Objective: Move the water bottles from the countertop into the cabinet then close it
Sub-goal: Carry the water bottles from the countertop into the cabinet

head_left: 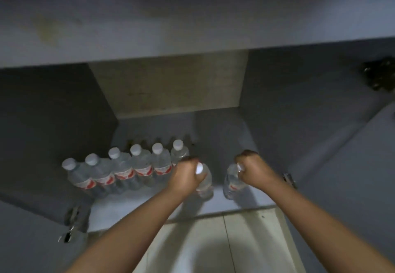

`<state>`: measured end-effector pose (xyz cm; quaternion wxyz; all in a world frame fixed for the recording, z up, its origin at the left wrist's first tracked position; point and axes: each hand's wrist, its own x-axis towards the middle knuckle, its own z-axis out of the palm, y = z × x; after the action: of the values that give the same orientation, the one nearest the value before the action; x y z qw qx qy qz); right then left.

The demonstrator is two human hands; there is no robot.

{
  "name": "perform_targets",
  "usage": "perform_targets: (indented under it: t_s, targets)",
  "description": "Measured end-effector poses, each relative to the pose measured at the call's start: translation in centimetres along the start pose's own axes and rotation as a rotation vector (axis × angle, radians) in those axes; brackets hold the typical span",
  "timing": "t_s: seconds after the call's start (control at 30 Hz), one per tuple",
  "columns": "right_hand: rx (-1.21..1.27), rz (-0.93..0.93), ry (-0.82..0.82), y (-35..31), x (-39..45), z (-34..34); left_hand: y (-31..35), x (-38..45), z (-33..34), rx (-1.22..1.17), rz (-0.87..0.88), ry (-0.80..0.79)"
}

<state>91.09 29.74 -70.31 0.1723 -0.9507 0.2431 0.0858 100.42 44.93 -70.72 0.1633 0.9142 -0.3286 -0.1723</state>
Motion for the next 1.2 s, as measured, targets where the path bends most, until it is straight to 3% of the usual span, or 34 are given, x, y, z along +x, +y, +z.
perform_targets:
  t_s: [0.13, 0.33, 0.77, 1.2]
  targets:
    - [0.040, -0.003, 0.069, 0.7, 3.5, 1.8, -0.2, 4.2, 1.7, -0.006, 0.028, 0.034]
    - [-0.028, -0.048, 0.040, 0.8, 6.9, 2.6, -0.7, 8.4, 3.0, 0.058, -0.002, 0.032]
    - [-0.010, -0.203, 0.112, -1.0, 10.4, 3.0, -1.3, 10.9, 2.5, 0.104, 0.048, 0.059]
    - [0.021, -0.200, 0.074, -0.9, 11.0, 3.2, -1.9, 11.2, 2.6, 0.129, 0.128, 0.076]
